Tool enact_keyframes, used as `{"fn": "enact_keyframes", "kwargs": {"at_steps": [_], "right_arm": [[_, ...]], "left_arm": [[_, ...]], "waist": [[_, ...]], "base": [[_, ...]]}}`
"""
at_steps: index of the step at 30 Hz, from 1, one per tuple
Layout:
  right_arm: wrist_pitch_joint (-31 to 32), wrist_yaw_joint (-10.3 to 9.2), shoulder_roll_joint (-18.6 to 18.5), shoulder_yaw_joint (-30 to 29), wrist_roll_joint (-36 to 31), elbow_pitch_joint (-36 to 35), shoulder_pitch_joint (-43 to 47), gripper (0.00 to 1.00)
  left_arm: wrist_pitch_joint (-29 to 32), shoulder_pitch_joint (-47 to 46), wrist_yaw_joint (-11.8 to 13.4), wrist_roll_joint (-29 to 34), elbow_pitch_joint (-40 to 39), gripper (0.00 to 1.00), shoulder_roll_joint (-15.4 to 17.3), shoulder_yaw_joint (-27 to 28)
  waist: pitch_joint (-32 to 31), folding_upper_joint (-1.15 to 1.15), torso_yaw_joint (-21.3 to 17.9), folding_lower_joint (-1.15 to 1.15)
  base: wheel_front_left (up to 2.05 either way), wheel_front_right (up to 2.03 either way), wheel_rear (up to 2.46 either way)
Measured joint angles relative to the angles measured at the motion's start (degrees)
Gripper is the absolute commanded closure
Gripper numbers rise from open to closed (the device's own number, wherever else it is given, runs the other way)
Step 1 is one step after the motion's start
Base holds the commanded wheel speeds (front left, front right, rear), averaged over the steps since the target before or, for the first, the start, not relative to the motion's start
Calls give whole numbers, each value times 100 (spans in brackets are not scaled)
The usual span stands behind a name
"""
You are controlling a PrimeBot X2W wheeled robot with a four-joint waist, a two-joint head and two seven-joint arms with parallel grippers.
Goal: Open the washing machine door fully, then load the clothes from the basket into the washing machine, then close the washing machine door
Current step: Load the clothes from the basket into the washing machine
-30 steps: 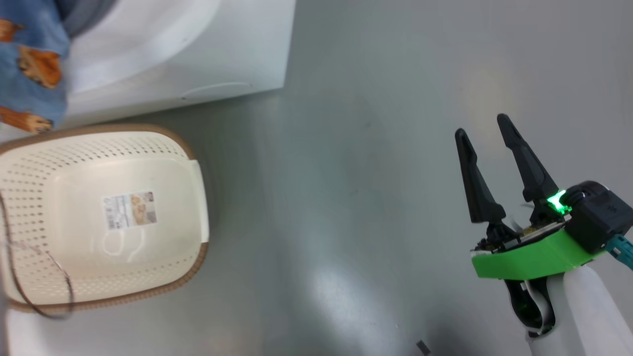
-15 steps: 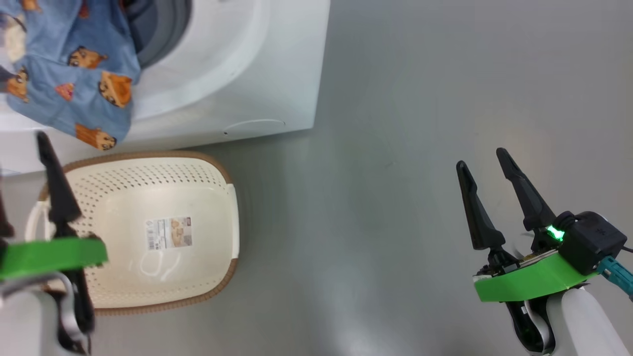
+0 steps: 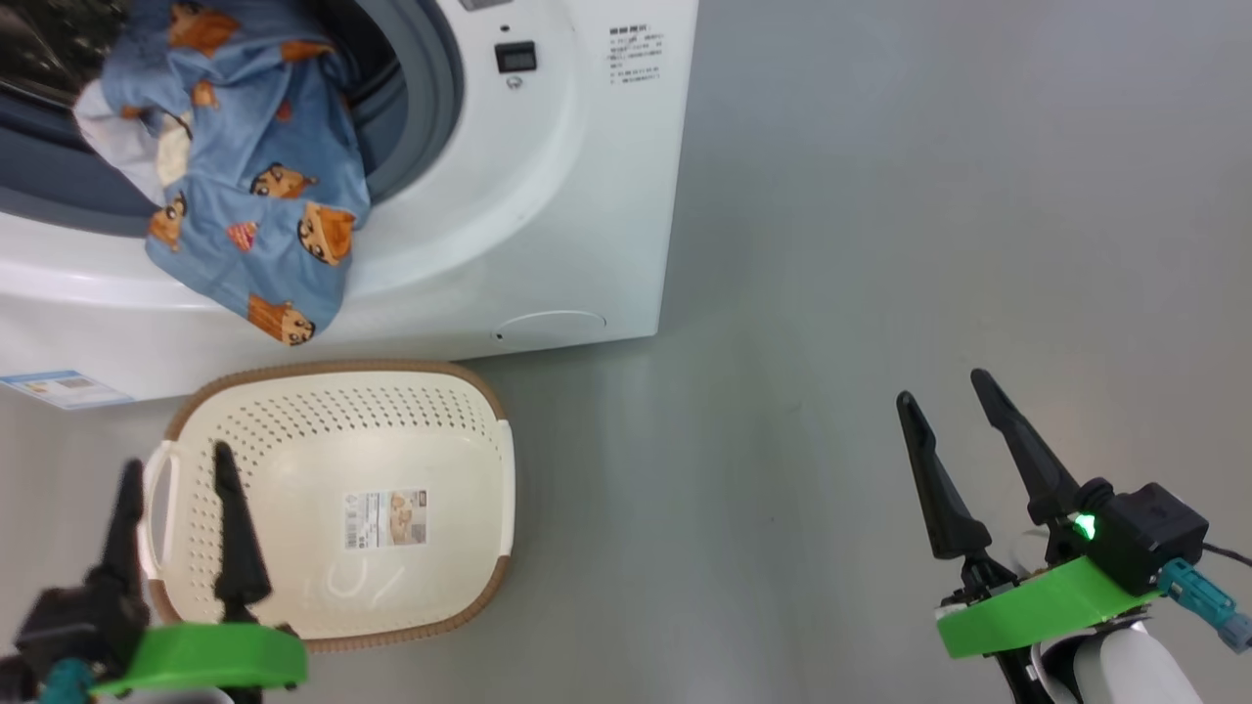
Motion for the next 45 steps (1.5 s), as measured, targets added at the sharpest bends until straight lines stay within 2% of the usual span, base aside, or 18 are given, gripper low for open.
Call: {"fn": "enact_keyframes", "kwargs": {"at_steps": [7,14,35,45], "right_arm": [[0,0,19,-37,-40,46,224,0],[0,0,56,-40,-42,44,261,0],[0,0,57,-7,-47,32,311,0],[0,0,14,-2,-36,-57,157,0]], "left_arm": [[121,367,-1,0,-14,0,-135,-335],[186,404,-5,-31,-11,0,-133,-386],[182,311,-7,-45,157,0,-135,-535],[337,-488,-326,-232,722,0,-140,-623]], "waist": [[-323,0,83,0],[-446,0,113,0],[-267,0,68,1],[51,0,10,1]], "base": [[0,0,0],[0,0,0],[0,0,0],[0,0,0]]}}
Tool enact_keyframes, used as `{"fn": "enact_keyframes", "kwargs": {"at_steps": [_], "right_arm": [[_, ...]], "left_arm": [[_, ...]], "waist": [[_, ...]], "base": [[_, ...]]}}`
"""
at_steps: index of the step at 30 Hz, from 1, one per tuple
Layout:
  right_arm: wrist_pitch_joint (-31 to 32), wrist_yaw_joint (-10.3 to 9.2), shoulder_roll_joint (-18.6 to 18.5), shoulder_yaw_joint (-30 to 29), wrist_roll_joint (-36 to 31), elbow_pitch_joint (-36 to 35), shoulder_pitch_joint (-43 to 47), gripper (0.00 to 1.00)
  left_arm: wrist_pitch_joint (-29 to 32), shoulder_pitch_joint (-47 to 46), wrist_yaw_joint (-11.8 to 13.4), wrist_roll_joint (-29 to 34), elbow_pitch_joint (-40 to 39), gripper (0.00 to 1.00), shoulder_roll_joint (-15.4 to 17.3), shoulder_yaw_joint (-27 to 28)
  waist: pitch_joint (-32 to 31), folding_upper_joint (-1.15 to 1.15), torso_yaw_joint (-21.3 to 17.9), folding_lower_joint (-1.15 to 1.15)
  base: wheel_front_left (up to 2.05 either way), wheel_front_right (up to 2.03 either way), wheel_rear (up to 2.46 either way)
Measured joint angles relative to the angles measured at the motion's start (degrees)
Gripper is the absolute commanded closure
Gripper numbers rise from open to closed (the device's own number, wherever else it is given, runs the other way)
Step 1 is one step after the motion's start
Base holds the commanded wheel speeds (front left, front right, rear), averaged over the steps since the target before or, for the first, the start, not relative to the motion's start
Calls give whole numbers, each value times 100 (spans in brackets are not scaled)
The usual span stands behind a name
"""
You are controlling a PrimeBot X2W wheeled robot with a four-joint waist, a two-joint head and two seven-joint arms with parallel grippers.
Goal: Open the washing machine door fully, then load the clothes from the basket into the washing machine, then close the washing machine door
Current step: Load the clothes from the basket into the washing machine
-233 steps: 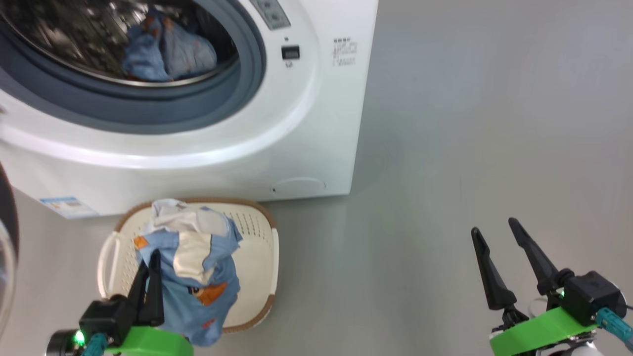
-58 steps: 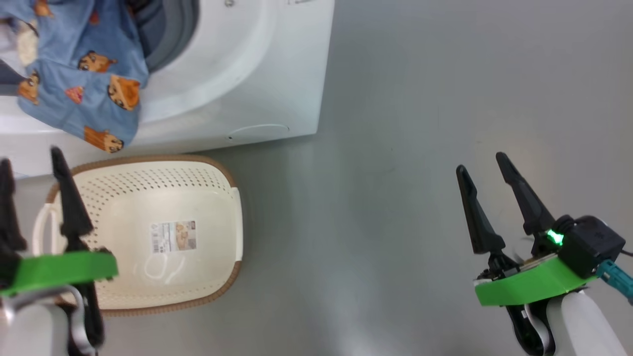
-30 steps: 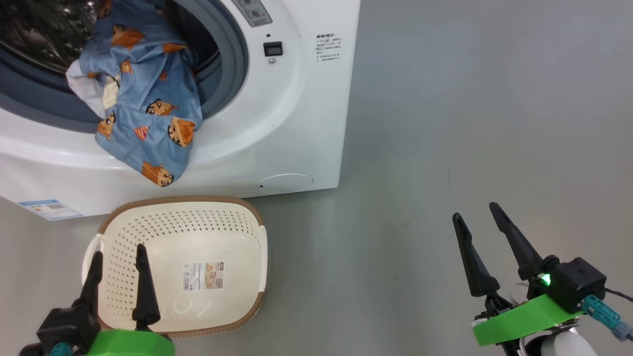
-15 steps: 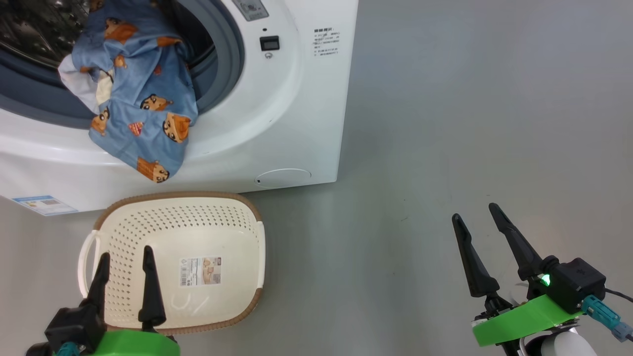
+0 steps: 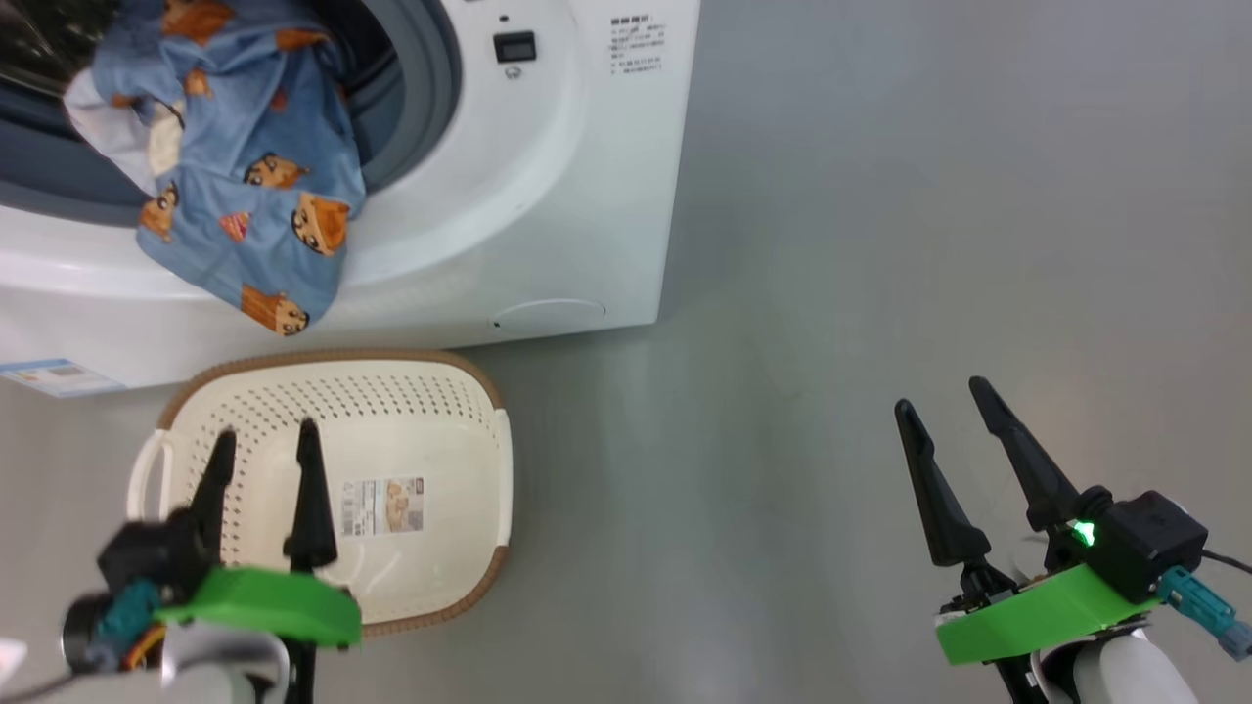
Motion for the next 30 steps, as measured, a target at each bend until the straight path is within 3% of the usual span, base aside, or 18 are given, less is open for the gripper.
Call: {"fn": "enact_keyframes", "kwargs": {"at_steps": [11,20,30], "right_arm": [[0,0,0,32,55,-82,-399,0],[0,0,124,89,114,-80,-529,0],[0,0,207,185,196,-74,-806,0]], "left_arm": [[321,-1538,-356,-321,902,0,109,92],[575,-2424,-485,-504,1293,0,464,356],[1294,-3252,-527,-598,1662,0,1056,537]], "waist": [[611,0,-189,0],[1007,0,-470,1],[1358,0,-791,1]], "base": [[0,0,0],[0,0,0],[0,0,0]]}}
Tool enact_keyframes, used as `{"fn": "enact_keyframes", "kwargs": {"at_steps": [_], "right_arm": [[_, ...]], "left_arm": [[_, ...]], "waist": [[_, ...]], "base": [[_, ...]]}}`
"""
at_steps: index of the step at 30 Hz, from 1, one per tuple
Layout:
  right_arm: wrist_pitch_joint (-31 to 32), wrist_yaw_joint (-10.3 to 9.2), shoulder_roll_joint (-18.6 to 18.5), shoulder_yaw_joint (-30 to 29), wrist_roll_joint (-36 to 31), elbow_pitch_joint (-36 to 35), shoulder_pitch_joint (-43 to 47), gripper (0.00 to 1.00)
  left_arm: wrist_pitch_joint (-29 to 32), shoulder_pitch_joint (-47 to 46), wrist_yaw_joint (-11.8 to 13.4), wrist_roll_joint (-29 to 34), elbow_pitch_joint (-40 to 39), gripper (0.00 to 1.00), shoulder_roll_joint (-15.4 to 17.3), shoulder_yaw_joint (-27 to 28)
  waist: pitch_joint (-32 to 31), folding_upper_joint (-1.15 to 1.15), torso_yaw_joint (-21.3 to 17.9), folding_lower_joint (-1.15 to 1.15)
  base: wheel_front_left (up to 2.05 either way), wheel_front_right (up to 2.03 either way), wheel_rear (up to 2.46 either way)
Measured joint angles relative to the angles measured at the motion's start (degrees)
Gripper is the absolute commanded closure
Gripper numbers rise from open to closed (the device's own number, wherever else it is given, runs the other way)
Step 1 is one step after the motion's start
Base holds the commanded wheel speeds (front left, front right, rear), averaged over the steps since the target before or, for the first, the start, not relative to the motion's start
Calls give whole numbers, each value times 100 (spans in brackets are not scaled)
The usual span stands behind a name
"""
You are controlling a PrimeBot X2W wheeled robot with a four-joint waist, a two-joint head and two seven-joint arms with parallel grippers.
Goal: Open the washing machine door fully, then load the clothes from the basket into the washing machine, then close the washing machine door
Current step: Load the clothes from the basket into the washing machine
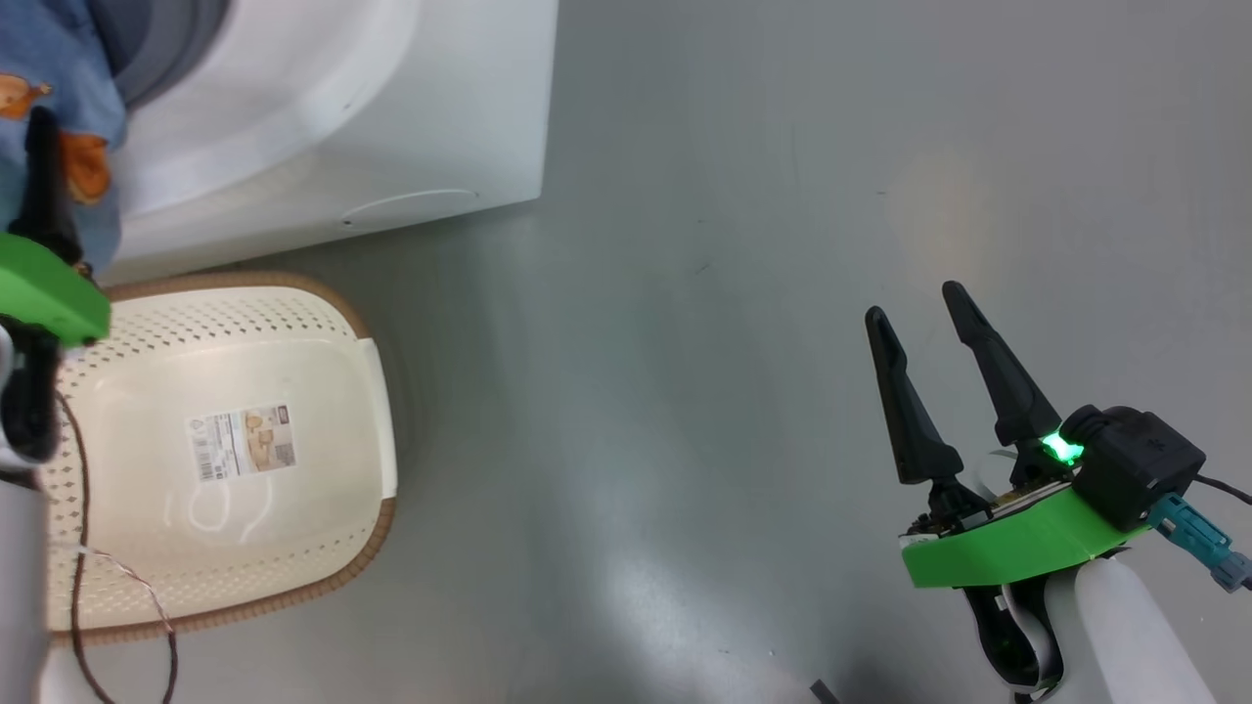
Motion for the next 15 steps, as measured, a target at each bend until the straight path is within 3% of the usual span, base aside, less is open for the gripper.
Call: {"fn": "enact_keyframes", "kwargs": {"at_steps": [12,13,15], "right_arm": [[0,0,90,99,24,52,-15,0],[0,0,91,114,31,57,-15,0],[0,0,96,142,40,62,-15,0]], "left_arm": [[1282,-483,2,-286,371,0,382,77],[1356,-497,3,-324,371,35,405,92],[1547,-505,10,-381,371,75,441,90]], "waist": [[99,0,-176,-1],[97,0,-184,-1],[100,0,-194,-1]], "base": [[0,0,0],[0,0,0],[0,0,0]]}}
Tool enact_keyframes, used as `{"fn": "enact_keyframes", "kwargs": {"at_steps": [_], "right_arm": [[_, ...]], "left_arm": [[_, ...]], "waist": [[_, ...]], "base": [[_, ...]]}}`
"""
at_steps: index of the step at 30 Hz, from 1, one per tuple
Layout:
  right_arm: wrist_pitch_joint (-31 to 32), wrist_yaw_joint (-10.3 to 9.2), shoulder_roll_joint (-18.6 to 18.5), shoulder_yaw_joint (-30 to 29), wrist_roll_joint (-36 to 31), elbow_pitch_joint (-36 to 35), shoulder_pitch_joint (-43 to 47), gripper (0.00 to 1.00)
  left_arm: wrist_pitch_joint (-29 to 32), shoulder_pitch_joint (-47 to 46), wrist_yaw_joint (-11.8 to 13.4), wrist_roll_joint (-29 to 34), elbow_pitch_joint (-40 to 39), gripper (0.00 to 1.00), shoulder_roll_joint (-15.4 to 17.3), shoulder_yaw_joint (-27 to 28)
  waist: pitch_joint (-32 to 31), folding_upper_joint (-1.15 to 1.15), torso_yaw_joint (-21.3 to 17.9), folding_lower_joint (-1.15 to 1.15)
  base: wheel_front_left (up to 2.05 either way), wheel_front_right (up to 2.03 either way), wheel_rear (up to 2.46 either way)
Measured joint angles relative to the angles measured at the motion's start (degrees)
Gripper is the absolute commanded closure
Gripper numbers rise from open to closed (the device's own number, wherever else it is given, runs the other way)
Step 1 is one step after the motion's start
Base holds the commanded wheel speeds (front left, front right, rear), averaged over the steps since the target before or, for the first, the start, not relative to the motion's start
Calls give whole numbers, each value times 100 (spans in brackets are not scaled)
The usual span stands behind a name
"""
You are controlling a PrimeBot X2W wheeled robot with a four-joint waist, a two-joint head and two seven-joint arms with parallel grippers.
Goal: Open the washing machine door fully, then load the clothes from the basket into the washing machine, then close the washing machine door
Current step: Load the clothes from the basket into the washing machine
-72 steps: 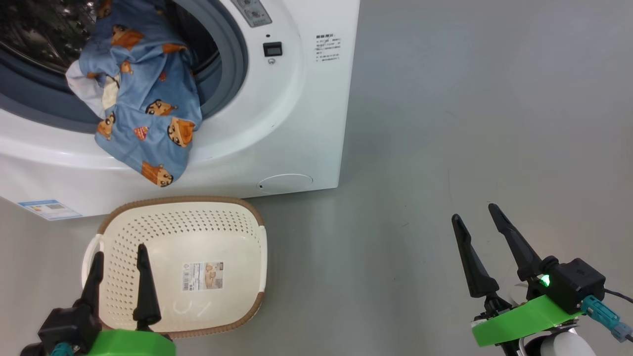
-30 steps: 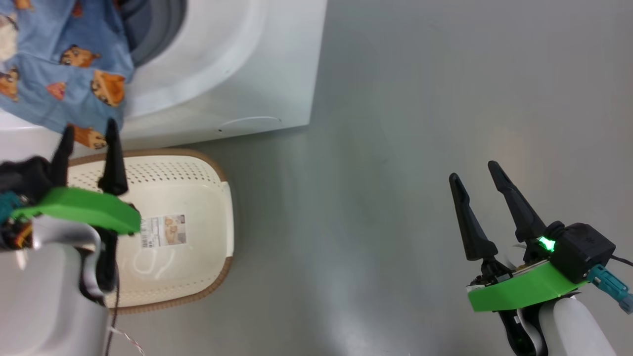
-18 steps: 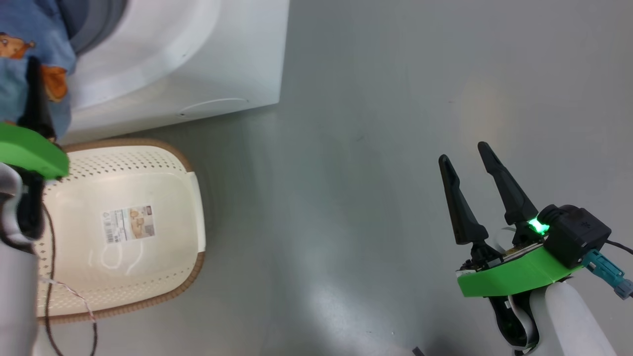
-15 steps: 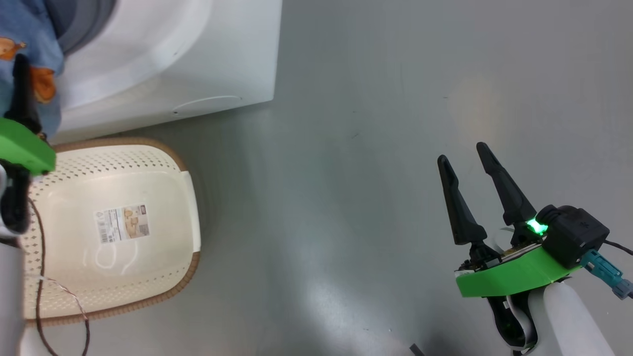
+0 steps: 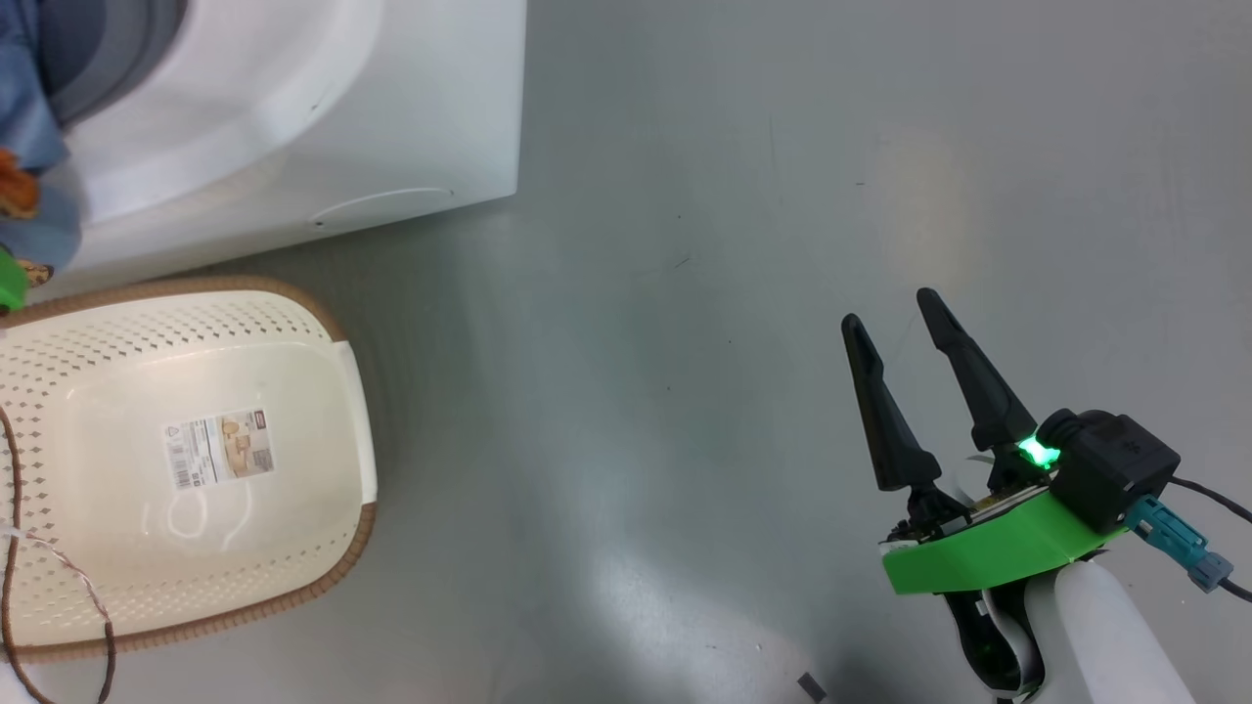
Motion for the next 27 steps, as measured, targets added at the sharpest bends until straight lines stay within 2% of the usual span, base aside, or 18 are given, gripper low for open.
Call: {"fn": "enact_keyframes", "kwargs": {"at_steps": [1,2,8,13,19,27], "right_arm": [[0,0,3,8,0,4,0,0],[0,0,5,13,1,8,-1,0],[0,0,21,44,5,16,-2,0],[0,0,24,45,5,18,-57,0],[0,0,30,57,21,5,-121,0],[0,0,48,130,60,-51,-278,0]], "left_arm": [[58,-1,8,-1,0,91,18,0],[137,-1,32,-5,0,100,33,0],[315,-3,130,-2,-187,100,136,-22],[189,-89,249,86,-474,100,220,-15],[69,-440,416,311,-765,100,476,-9],[-232,-1085,630,680,-787,100,723,-8]], "waist": [[0,0,-4,0],[-3,0,-8,0],[-14,0,-34,0],[11,0,-44,0],[97,0,-95,0],[305,0,-233,0]], "base": [[0,0,0],[0,0,0],[0,0,0],[0,0,0],[0,0,0],[0,0,0]]}}
